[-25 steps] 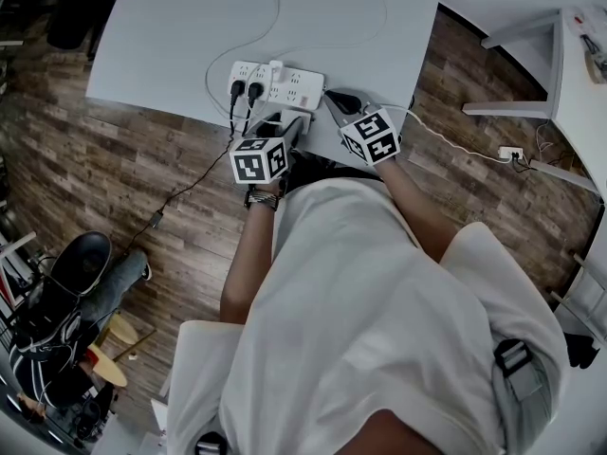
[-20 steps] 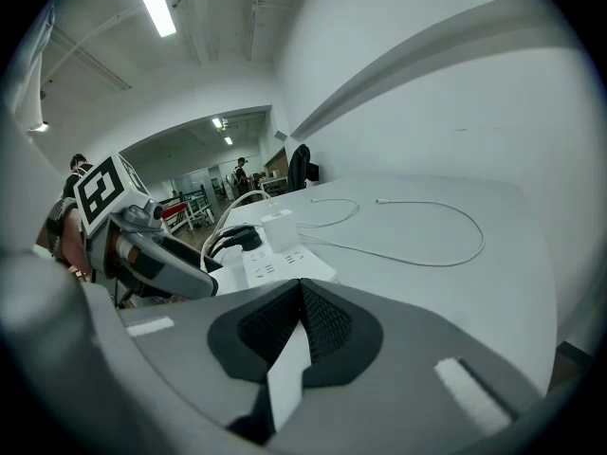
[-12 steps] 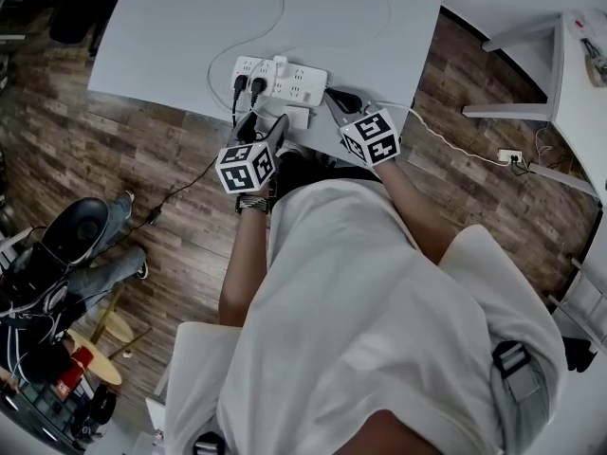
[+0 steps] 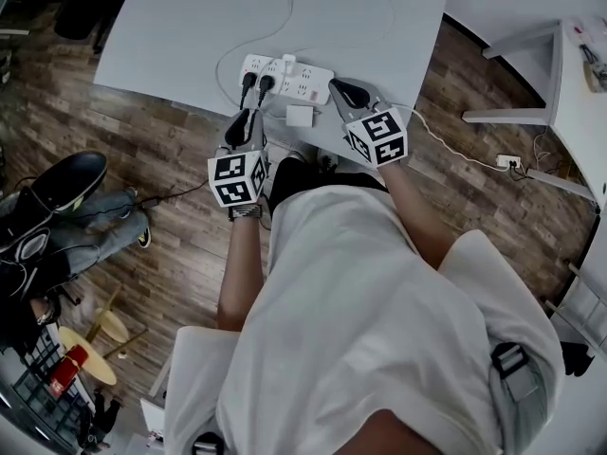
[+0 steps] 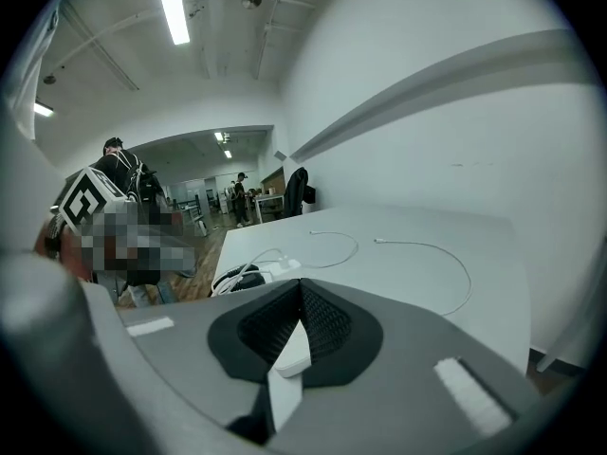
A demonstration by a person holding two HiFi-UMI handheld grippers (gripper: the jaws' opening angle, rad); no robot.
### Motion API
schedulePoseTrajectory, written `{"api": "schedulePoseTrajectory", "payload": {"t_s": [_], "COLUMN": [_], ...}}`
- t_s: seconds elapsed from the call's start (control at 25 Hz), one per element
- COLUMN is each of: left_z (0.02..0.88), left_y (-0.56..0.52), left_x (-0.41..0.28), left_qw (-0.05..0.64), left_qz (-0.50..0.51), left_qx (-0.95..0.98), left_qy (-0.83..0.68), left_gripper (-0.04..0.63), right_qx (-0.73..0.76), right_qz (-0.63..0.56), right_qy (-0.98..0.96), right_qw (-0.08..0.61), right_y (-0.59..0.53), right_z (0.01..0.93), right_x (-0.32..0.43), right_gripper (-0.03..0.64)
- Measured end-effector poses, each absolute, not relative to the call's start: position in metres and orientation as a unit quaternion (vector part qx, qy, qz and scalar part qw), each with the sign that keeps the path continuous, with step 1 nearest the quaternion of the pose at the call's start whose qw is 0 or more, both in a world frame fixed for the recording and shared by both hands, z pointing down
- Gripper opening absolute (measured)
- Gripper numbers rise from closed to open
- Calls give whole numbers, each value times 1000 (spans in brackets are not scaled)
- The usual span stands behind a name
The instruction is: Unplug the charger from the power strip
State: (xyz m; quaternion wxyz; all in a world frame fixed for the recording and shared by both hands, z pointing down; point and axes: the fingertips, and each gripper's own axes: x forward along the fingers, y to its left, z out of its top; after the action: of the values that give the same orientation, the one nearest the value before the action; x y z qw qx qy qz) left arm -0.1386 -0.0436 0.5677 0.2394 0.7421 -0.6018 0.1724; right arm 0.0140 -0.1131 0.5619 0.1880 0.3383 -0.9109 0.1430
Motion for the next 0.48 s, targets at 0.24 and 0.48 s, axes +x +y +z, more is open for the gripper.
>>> {"api": "schedulePoseTrajectory", "payload": {"t_s": [0.24,0.48], "left_z": [539,493], "left_y": [-62,-83], "left_x": [-137,-129], "left_qw": [206,164], "left_qz": [174,165], "left_qx": [757,779], "left_qy": [-595,-582], "left_gripper": [6,6], "right_qx": [351,367], "right_qz": [115,87], "right_qy": [-913,-913], "right_qw": [173,154], "right_y": [-118,-124], "right_z": [520,473], "right_x": [12,14], "right_gripper": [3,3]}}
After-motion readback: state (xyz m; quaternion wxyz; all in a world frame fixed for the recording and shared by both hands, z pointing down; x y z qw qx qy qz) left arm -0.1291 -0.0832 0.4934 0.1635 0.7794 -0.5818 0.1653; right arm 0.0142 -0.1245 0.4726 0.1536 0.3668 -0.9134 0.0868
